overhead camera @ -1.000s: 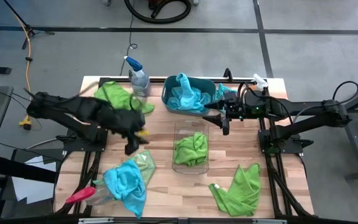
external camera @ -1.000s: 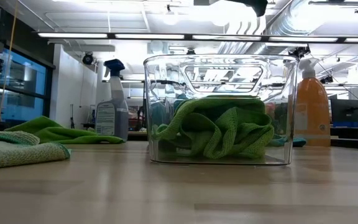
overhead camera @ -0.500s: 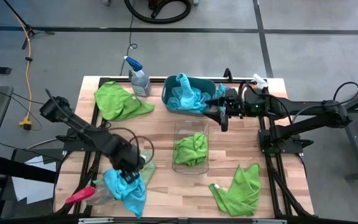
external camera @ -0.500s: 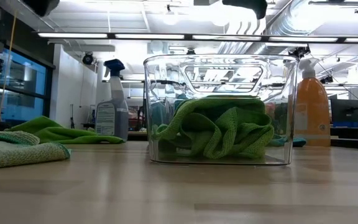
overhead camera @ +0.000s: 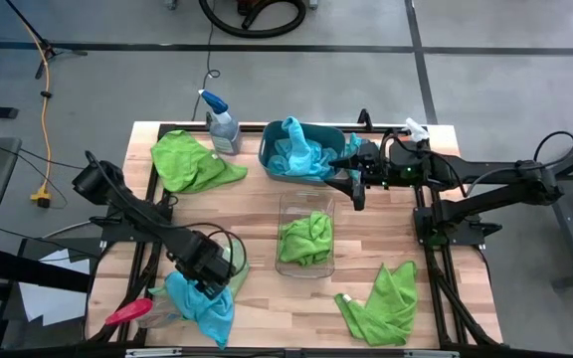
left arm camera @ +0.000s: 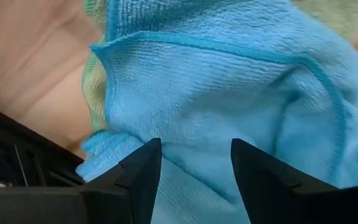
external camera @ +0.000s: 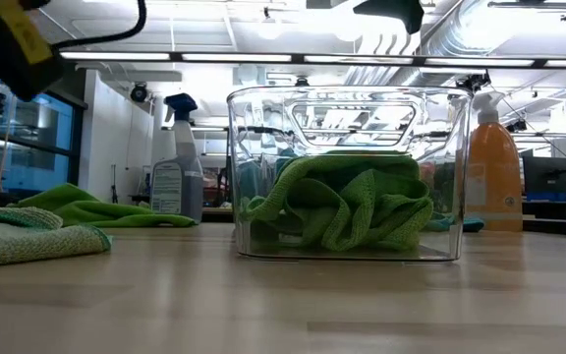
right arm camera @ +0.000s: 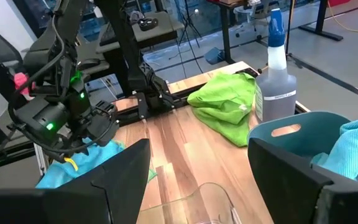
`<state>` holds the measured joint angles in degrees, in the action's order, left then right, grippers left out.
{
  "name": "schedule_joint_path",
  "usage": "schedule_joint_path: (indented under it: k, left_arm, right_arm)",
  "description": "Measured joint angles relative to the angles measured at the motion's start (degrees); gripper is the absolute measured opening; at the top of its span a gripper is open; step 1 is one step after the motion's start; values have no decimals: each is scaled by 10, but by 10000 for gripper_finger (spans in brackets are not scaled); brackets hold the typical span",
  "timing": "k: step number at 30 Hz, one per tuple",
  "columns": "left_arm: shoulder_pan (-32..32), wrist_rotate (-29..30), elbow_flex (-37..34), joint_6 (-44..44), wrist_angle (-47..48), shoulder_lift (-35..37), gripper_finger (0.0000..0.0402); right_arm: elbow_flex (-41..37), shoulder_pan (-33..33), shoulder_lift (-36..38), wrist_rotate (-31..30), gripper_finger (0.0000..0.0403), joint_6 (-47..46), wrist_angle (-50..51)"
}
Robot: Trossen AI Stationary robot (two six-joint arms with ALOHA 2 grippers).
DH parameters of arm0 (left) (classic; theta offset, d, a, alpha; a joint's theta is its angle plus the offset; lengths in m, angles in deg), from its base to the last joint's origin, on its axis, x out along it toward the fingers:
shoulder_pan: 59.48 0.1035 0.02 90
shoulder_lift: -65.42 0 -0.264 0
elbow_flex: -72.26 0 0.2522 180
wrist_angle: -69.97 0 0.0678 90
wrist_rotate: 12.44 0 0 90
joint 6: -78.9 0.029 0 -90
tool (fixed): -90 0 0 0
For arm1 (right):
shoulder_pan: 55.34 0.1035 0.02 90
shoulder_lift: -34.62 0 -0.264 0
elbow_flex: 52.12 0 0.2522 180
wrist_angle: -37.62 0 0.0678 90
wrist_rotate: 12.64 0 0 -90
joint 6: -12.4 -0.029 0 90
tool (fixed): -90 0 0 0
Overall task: Sort microfiber towel by color & place in baskets
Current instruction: Put the blue microfiber towel into the blue bin
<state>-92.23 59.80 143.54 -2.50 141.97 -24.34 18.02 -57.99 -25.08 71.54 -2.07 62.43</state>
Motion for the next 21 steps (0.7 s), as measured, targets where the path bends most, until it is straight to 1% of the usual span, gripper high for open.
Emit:
schedule_joint_path:
  k: [10, 13, 15, 16, 18, 19, 21]
  left_arm:
    - [0, 3, -52, -14, -56, -1, 179]
    - [-2, 31, -52, -4, -56, -1, 177]
    - [-3, 43, -52, 2, -55, -1, 168]
    - [-3, 43, -52, 7, -56, -1, 158]
    - [-4, 43, -52, 13, -56, -1, 125]
    - [-3, 43, -52, 19, -56, -1, 102]
    - [-3, 43, -52, 37, -57, 0, 44]
  right_arm:
    - [0, 0, 0, 0, 268, 0, 6]
    - [0, 0, 0, 0, 268, 0, 6]
    - [0, 0, 0, 0, 268, 0, 6]
    - [0, 0, 0, 0, 268, 0, 6]
    - [0, 0, 0, 0, 268, 0, 6]
    - [0, 0, 0, 0, 268, 0, 6]
    - [0, 0, 0, 0, 268, 0, 6]
